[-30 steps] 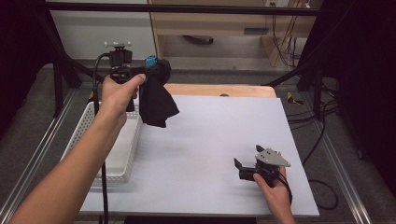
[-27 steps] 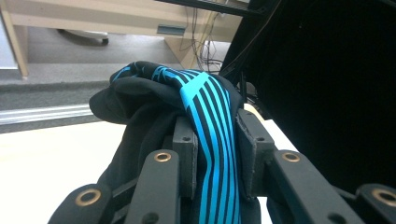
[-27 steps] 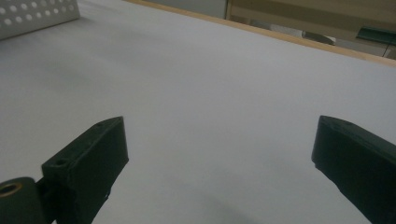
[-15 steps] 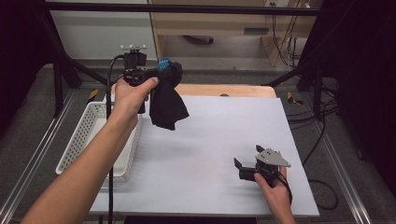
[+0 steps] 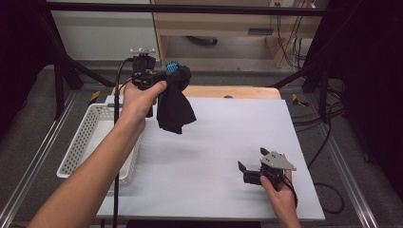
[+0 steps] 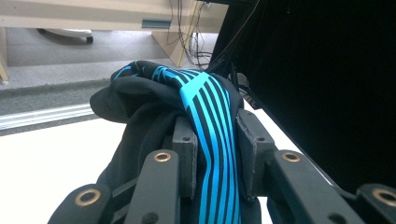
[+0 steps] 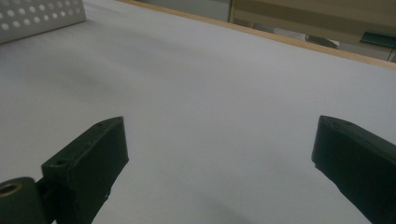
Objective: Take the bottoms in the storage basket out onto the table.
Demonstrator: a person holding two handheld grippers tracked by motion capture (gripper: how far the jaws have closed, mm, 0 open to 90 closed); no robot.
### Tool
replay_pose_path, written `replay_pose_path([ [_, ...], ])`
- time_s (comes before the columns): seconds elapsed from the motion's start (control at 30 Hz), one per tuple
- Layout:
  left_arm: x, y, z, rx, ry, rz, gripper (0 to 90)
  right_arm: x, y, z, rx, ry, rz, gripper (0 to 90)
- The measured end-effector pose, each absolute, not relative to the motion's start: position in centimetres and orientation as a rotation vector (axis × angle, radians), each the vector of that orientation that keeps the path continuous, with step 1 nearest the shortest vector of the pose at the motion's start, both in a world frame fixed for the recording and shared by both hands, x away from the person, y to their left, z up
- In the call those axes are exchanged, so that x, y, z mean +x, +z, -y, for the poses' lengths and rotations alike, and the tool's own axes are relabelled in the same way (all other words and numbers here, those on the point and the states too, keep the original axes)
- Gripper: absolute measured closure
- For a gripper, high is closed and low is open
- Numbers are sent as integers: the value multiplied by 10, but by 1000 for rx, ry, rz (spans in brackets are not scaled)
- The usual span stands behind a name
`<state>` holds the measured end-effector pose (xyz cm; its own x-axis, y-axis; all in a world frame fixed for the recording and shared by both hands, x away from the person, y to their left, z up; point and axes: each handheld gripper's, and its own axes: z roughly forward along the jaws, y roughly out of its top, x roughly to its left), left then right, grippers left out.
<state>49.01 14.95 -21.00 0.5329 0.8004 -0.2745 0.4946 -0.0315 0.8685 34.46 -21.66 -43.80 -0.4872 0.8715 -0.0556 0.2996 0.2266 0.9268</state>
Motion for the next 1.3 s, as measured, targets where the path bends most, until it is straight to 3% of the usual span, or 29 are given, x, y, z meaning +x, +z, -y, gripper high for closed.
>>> replay_pose_path([
  [1.3, 495, -229, -117, 1698, 284, -1072, 717, 342, -438, 218, 1035, 1271, -1948, 39],
])
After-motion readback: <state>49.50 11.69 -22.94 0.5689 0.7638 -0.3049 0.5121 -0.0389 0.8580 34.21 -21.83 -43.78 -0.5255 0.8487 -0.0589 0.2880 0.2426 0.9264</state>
